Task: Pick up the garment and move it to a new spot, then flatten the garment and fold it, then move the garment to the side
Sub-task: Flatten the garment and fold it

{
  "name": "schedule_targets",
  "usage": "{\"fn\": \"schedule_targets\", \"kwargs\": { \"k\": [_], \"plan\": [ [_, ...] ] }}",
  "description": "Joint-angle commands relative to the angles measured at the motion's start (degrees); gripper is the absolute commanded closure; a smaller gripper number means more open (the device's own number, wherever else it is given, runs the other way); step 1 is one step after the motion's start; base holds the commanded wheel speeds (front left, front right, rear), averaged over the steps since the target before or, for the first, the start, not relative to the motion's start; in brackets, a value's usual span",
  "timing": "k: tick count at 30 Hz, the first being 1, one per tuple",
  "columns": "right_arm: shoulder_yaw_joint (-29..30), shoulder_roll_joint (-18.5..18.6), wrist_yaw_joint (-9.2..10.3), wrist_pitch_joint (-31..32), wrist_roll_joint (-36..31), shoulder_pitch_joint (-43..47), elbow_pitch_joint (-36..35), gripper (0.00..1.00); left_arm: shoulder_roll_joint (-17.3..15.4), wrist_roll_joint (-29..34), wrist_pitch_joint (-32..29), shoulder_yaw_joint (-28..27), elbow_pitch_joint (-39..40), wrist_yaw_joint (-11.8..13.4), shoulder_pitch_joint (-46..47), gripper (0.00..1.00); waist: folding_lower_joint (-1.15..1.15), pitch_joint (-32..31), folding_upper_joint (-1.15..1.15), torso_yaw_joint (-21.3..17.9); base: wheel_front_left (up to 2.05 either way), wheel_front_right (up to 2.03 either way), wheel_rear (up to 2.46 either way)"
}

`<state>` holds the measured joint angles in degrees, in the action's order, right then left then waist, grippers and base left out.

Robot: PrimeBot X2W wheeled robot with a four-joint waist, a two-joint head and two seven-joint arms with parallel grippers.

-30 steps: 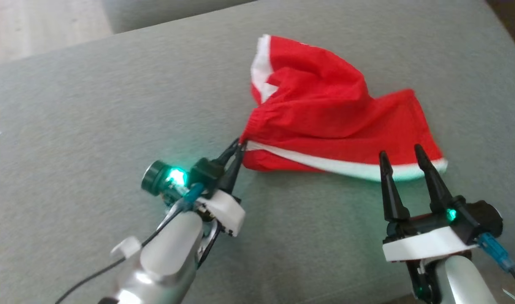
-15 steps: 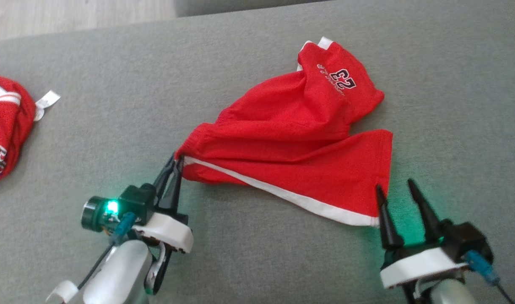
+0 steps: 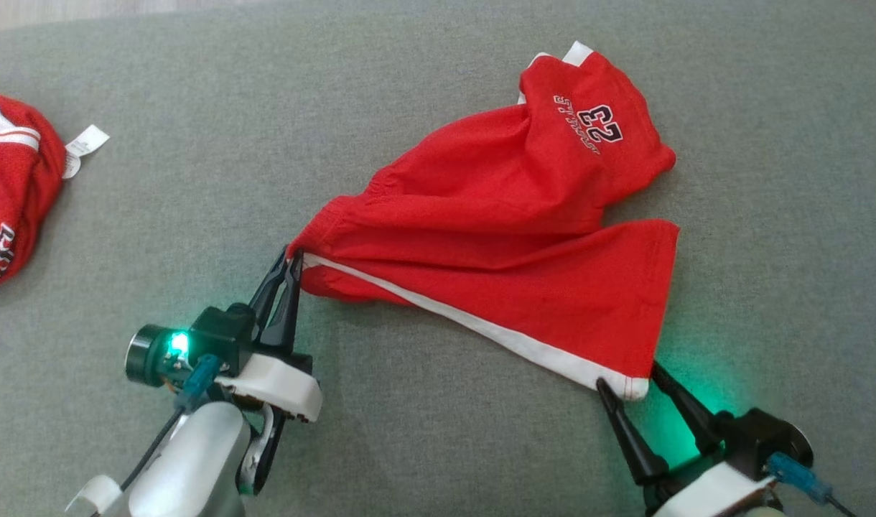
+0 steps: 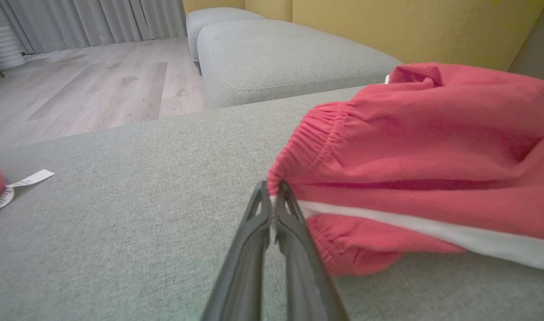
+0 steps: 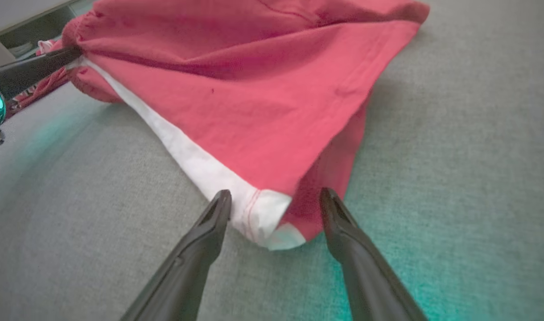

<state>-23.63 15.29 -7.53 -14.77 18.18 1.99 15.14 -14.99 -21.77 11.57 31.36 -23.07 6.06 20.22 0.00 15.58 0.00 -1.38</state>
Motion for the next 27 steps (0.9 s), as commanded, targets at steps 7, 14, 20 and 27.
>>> {"fn": "schedule_targets", "kwargs": {
  "k": [7, 14, 20, 27],
  "plan": [
    [-6.3, 5.9, 0.04, -0.2, 3.2, -2.7, -0.5, 1.00, -2.2, -0.2, -0.7, -1.9, 2.7, 0.7, 0.6, 1.00, 0.00, 0.8, 0.00, -0.2, 0.00, 0.00, 0.00],
    [5.6, 5.5, 0.04, -0.2, 4.6, -3.9, -11.3, 1.00, -3.4, -0.9, -1.9, -1.9, 6.6, -0.3, 1.4, 1.00, 0.00, -0.3, 0.00, -0.8, 0.00, 0.00, 0.00],
    [15.3, 7.7, 0.04, -0.2, 3.3, -9.9, -20.7, 1.00, -5.3, -3.6, -6.9, -2.6, 15.2, -4.1, 6.3, 1.00, 0.00, -0.1, 0.00, -2.3, 0.00, 0.00, 0.00],
    [18.6, 14.8, 0.04, -0.2, 4.3, -30.2, -22.5, 1.00, -4.5, -12.4, -20.6, -5.1, 26.2, -9.2, 22.4, 1.00, 0.00, 5.4, 0.00, -3.2, 0.00, 0.00, 0.00]
  ]
}}
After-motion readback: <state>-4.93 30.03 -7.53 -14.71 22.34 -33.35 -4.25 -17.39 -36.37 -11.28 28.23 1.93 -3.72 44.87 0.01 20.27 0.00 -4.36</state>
